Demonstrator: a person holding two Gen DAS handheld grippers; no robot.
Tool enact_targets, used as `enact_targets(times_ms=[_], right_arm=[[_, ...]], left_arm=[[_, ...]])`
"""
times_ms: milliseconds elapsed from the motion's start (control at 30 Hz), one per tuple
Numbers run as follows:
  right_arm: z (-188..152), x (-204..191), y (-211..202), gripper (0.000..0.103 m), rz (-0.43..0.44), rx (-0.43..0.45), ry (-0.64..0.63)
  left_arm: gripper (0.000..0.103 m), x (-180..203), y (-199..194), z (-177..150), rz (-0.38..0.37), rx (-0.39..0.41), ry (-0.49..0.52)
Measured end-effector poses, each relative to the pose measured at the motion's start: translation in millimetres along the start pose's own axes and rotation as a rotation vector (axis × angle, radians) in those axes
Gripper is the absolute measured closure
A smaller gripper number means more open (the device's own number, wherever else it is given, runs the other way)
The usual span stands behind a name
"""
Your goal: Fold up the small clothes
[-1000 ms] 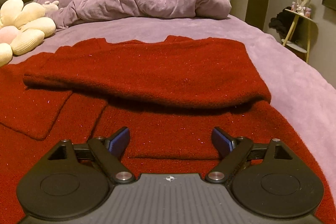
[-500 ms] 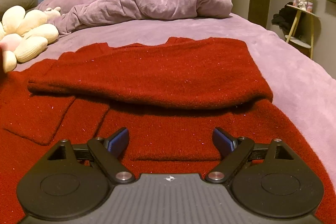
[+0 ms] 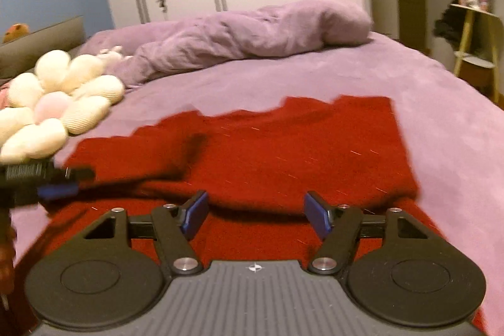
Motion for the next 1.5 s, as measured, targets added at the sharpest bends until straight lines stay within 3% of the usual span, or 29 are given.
enact_targets(times_ms=[100, 200, 267, 300, 333, 500, 567, 600, 700, 800, 900, 1000, 1067, 1167, 1200, 1300, 1367, 1400, 1433, 1500], right_arm=[[6.3, -27.9, 30.3, 0.031, 0.036, -0.025, -0.02], [5.9, -31.6, 64.0, 0.032, 0.004, -0.085, 0.057], [3.9, -29.5, 81.6, 0.041, 0.009, -0.117, 0.157], [2.7, -28.0, 90.3, 0.054, 0.011, -0.137, 0.215], [2.0, -27.4, 96.9, 0.06, 0.013, -0.148, 0.262], [-3.6, -35.2, 122.1, 0.061, 0.037, -0.199, 0.311], [-0.8, -40.9, 124.1, 0.089, 0.046, -0.191, 0.269], [2.9, -42.6, 122.6, 0.091, 0.038, -0.179, 0.241], [27.7, -42.5, 98.2, 0.093, 0.027, -0.034, 0.139], [46.8, -25.0, 72.3, 0.093, -0.045, 0.091, 0.064], [48.3, 1.0, 53.4, 0.093, -0.148, 0.137, -0.021], [33.9, 32.9, 53.1, 0.093, -0.206, 0.065, 0.001], [19.5, 52.8, 58.0, 0.092, -0.186, -0.021, 0.077], [5.0, 76.1, 61.0, 0.079, -0.164, -0.079, 0.211], [2.6, 82.7, 62.9, 0.068, -0.154, -0.084, 0.256], [-1.3, 92.2, 72.3, 0.065, -0.125, -0.095, 0.342], [-2.1, 89.4, 78.3, 0.065, -0.117, -0.098, 0.344], [-0.7, 85.6, 82.2, 0.075, -0.105, -0.102, 0.329], [1.5, 79.4, 85.7, 0.094, -0.091, -0.111, 0.298], [11.3, 65.2, 83.5, 0.094, -0.092, -0.082, 0.197]], left_arm=[[0.046, -22.9, -2.9, -5.9, 0.048, -0.03, 0.004], [0.044, -35.0, -8.8, -7.9, 0.08, -0.027, -0.009], [0.044, -42.0, -4.6, -9.9, 0.094, -0.032, -0.02], [0.044, -45.8, -0.7, -10.6, 0.109, -0.041, -0.023], [0.044, -46.1, 4.6, -11.2, 0.117, -0.048, -0.021], [0.045, -50.8, 11.9, -8.9, 0.126, -0.057, -0.024], [0.047, -50.1, 16.5, -6.3, 0.136, -0.059, -0.013], [0.048, -50.6, 17.9, -5.0, 0.141, -0.058, -0.009], [0.05, -51.8, 25.1, 1.3, 0.176, -0.056, 0.014], [0.055, -49.9, 33.6, 7.7, 0.207, -0.05, 0.044], [0.072, -41.2, 44.3, 9.9, 0.178, -0.072, 0.025], [0.079, -29.5, 54.0, 6.9, 0.171, -0.082, 0.062], [0.08, -24.0, 56.1, 6.2, 0.168, -0.081, 0.079], [0.081, -21.4, 56.8, 8.4, 0.156, -0.082, 0.083], [0.081, -21.0, 57.7, 8.7, 0.158, -0.085, 0.091], [0.084, -21.5, 60.6, 10.2, 0.164, -0.088, 0.098], [0.086, -22.2, 61.6, 11.8, 0.176, -0.086, 0.097], [0.086, -21.4, 61.5, 13.5, 0.181, -0.079, 0.093], [0.086, -21.0, 60.5, 15.5, 0.185, -0.068, 0.087], [0.086, -17.6, 57.9, 20.0, 0.175, -0.049, 0.082]])
Point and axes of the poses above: each gripper's, at about its wrist camera, not at the fingertips, and y roughly the way its jaws point, x to its right, z to its top, the point moved 4 cm from there along y, roughly the way its jaws point, and after that the axes turned 14 degrees about x, right-handed, at the moved point
